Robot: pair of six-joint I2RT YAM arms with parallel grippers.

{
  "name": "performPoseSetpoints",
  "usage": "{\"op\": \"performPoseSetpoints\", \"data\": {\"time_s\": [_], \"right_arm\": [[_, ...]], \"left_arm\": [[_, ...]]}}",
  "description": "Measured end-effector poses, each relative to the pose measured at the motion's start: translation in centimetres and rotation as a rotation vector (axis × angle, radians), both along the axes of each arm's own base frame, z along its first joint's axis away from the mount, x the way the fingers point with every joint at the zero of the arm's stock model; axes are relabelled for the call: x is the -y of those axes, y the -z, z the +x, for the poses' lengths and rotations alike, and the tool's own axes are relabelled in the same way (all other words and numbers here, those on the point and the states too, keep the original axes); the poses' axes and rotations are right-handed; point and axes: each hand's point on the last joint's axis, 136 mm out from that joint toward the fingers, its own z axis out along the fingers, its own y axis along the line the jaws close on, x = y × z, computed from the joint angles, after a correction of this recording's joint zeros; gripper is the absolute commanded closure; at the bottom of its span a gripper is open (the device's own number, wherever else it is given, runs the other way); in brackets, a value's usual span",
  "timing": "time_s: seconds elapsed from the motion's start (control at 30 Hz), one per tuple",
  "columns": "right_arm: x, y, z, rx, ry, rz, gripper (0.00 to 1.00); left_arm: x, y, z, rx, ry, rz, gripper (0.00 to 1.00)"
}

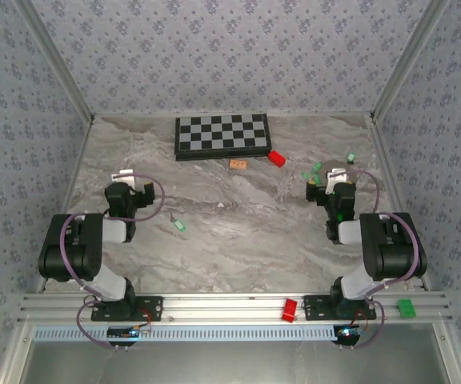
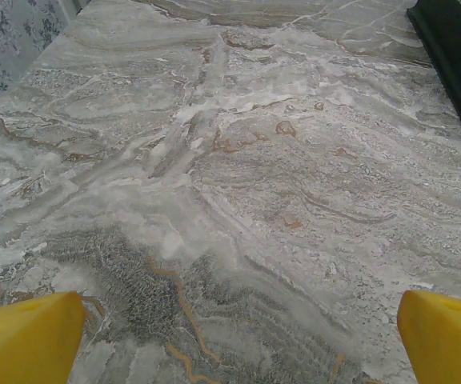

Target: Put the keys on the keyring

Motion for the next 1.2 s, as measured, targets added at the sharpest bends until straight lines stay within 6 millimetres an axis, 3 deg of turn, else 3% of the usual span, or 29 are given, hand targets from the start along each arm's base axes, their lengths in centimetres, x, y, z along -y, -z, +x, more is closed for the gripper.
{"op": "performPoseSetpoints", "data": {"time_s": [0.87, 1.03, 1.13, 1.2], "right_arm": [[0.2, 0.7, -0.2, -0.033, -0.040, 0.042, 0.00], [0.9, 0.5, -0.2, -0.025, 0.016, 0.021, 0.00], [1.3, -1.4, -0.7, 0.010, 0.073, -0.006, 0.00], [1.4, -3.7, -1.1, 0.051, 0.107, -0.016, 0.00]], "left_arm": [[0.1, 0.0, 0.0, 0.000, 0.003, -0.002, 0.00], [0.1, -0.1, 0.2, -0.035, 0.004, -0.004, 0.00], [-1.4, -3.1, 1.0, -0.057, -0.093, 0.001, 0.00], [-2.9, -7.2, 2.0, -0.031, -0.206, -0.020, 0.00]]}}
